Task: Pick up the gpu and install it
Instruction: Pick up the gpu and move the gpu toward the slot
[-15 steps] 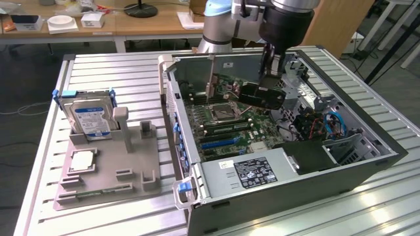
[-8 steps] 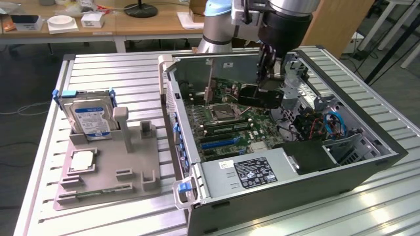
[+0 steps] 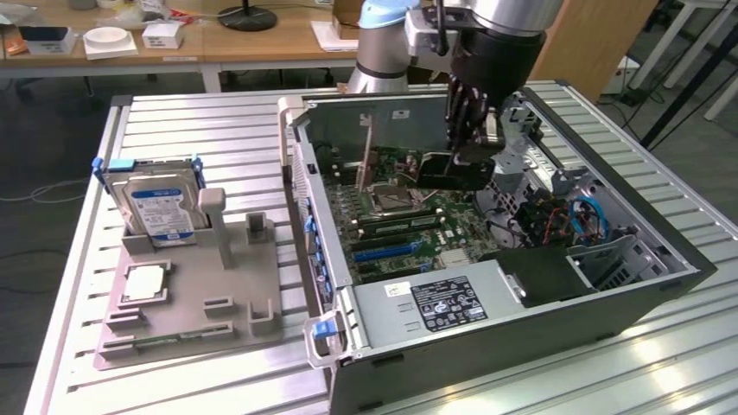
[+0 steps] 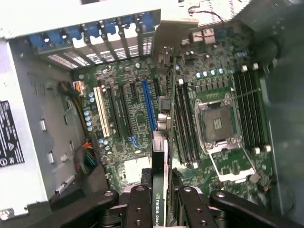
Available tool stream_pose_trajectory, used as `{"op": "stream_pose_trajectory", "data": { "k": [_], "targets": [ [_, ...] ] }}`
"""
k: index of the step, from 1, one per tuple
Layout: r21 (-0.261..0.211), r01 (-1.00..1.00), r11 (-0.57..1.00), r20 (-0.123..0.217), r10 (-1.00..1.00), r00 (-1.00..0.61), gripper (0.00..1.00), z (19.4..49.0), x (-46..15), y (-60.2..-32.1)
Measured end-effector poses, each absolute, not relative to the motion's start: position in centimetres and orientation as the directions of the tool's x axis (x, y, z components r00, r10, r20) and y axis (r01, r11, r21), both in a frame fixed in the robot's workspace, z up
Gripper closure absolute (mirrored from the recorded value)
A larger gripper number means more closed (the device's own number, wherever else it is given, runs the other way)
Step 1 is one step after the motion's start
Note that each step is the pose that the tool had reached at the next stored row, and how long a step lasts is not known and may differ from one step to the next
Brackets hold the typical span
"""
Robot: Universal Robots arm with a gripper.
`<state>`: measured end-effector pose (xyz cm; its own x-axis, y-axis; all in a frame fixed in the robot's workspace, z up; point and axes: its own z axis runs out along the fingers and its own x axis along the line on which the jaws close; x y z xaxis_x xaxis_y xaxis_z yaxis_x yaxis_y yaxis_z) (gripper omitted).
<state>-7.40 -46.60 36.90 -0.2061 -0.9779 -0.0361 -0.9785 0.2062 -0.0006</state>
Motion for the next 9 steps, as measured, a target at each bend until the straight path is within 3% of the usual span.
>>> {"op": "stream_pose_trajectory", "data": {
  "k": [9],
  "targets": [
    [0.000, -0.994, 0.106, -0.039, -0.994, -0.106, 0.74, 36.62, -7.40, -46.60]
  ]
}}
